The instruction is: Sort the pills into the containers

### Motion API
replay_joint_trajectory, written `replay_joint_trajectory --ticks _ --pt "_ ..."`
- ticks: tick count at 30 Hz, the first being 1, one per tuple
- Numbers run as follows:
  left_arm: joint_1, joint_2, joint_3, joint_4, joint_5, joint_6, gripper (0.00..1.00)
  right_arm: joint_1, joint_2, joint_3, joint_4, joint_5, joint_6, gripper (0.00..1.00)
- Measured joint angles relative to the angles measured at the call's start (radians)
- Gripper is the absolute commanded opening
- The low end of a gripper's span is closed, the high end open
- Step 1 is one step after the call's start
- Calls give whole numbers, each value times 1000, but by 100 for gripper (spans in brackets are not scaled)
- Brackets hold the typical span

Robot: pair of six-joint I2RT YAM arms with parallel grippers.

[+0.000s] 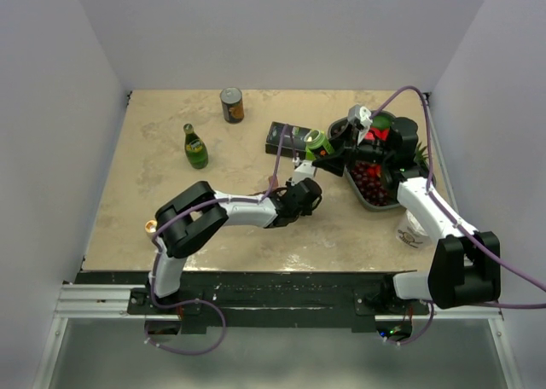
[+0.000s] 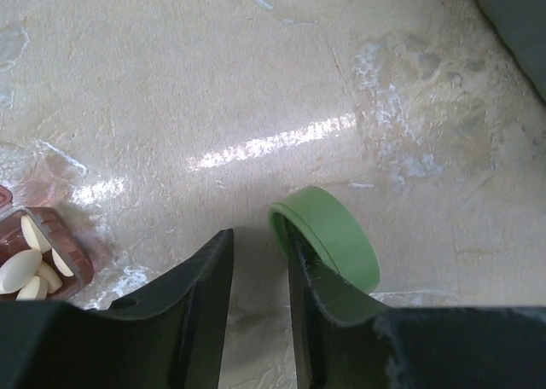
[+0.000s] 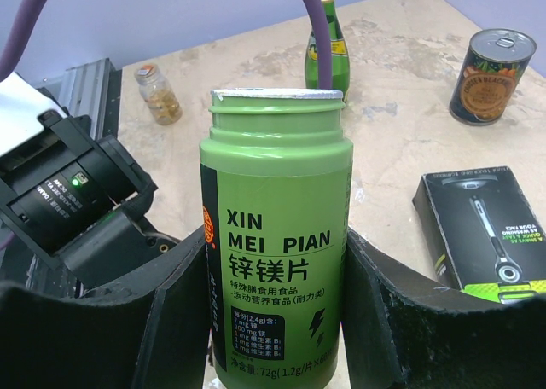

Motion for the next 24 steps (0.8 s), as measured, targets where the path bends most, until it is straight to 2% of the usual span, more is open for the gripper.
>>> replay_joint_trajectory --ticks 12,19,22,24 --pt "-1 -52 -92 84 79 74 43 -1 0 0 0 0 2 2" --pt "6 -151 -218 134 131 82 45 -2 0 0 0 0 2 2" --pt "15 -202 -278 177 180 105 50 -2 0 0 0 0 2 2" --pt "24 -242 -333 230 227 124 58 -2 0 0 0 0 2 2"
